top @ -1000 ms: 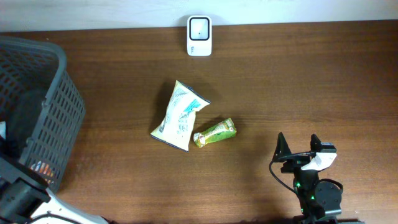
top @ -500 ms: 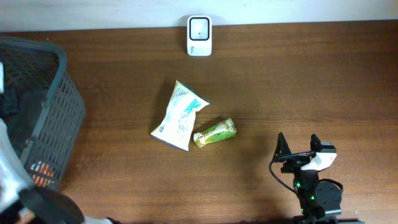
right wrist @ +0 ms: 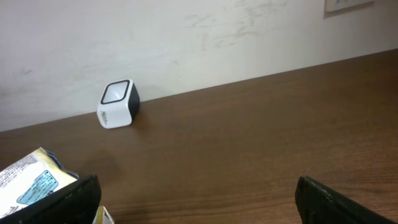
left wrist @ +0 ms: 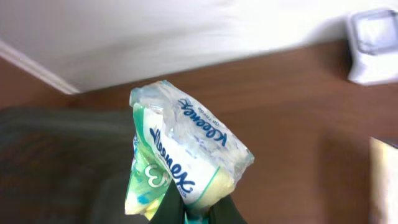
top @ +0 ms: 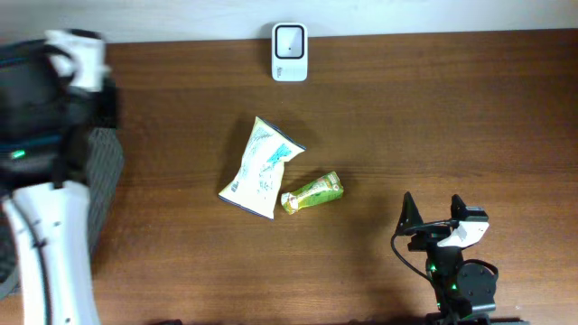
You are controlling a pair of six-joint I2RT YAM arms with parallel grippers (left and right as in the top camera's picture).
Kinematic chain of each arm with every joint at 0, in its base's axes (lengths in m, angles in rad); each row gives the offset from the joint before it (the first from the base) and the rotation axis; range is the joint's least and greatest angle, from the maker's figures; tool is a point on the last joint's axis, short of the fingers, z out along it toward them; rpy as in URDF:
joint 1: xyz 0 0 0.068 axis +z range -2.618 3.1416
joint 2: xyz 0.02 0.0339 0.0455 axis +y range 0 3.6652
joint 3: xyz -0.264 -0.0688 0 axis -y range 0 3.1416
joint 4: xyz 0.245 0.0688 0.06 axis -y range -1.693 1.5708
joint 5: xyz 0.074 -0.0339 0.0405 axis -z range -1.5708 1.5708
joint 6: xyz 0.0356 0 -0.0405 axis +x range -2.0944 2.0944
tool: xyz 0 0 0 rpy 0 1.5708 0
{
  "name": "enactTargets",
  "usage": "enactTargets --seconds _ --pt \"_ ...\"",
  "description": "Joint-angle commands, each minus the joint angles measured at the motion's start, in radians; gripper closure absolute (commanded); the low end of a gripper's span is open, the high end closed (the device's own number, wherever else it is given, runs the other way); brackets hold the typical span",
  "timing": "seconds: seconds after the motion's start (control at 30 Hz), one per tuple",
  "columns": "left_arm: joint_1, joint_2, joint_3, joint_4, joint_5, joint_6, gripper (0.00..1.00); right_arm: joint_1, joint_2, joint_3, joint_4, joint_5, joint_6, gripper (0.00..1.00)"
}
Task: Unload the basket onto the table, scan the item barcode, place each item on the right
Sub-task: 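Grasp the small Kleenex tissue pack with the left gripper and lift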
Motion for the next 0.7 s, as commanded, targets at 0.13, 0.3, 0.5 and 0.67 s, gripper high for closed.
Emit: enactTargets --seconds 0.13,0.3,0.5,0.67 --pt "-0.161 0.155 -0.154 -0.006 -0.034 0.049 1.0 -0.005 0.001 -0.007 -0.004 -0.002 0.008 0.01" --pt "-0.123 0.246 -0.184 0.001 -0.12 0.088 1.0 -0.005 0.001 -0.007 -0.004 -0.002 0.008 0.01" --pt "-0.06 0.251 -0.183 0.103 -0.116 0.223 1.0 -0.005 0.001 -0.007 -0.004 -0.002 0.008 0.01" --pt "-0.045 0.251 -0.183 0.155 -0.158 0.328 1.0 -0.005 0.001 -0.007 -0.004 -0.002 0.008 0.01"
